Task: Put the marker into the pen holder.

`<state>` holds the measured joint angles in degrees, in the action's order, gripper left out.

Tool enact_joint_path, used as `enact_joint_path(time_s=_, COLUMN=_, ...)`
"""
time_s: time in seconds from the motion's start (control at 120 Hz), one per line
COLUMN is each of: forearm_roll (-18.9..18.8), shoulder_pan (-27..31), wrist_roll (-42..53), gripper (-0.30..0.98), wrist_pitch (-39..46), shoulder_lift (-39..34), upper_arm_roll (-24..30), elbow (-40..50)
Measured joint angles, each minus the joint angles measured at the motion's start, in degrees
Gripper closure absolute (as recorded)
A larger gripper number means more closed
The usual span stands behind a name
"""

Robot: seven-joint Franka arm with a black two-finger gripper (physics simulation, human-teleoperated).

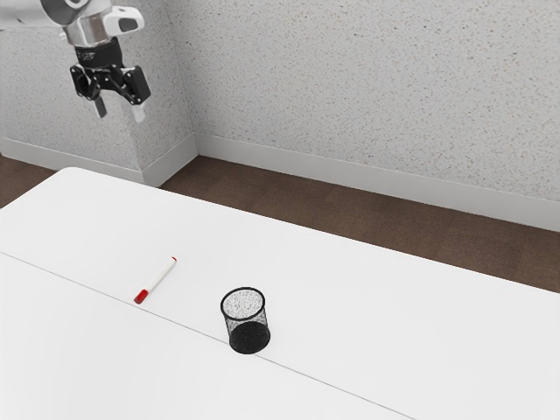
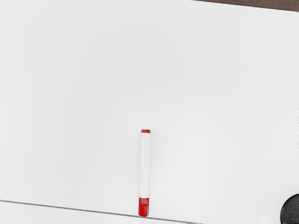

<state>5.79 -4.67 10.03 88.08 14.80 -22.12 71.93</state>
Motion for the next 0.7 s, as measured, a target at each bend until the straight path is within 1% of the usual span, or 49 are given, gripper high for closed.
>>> enact_joint_path(time_s=0.5, forearm_roll=0.3, shoulder_pan=0.2, wrist_roll=6.3, gripper=0.02, wrist_pitch=0.0, shoulder_lift=0.1, upper_arm_roll=-0.1, elbow=-0.1)
enact_joint_path(time_s=0.583, forearm_roll=0.5, shoulder_pan=0.1, wrist_roll=6.0, gripper=0.02, wrist_pitch=0.7, shoulder_lift=1.9, upper_arm_roll=0.1, elbow=0.0)
enact_joint_path(time_s=0.7, forearm_roll=0.6, shoulder_pan=0.3, wrist_roll=5.3, gripper=0.02, wrist_pitch=4.0, shoulder_lift=7.7, upper_arm_roll=0.1, elbow=0.3)
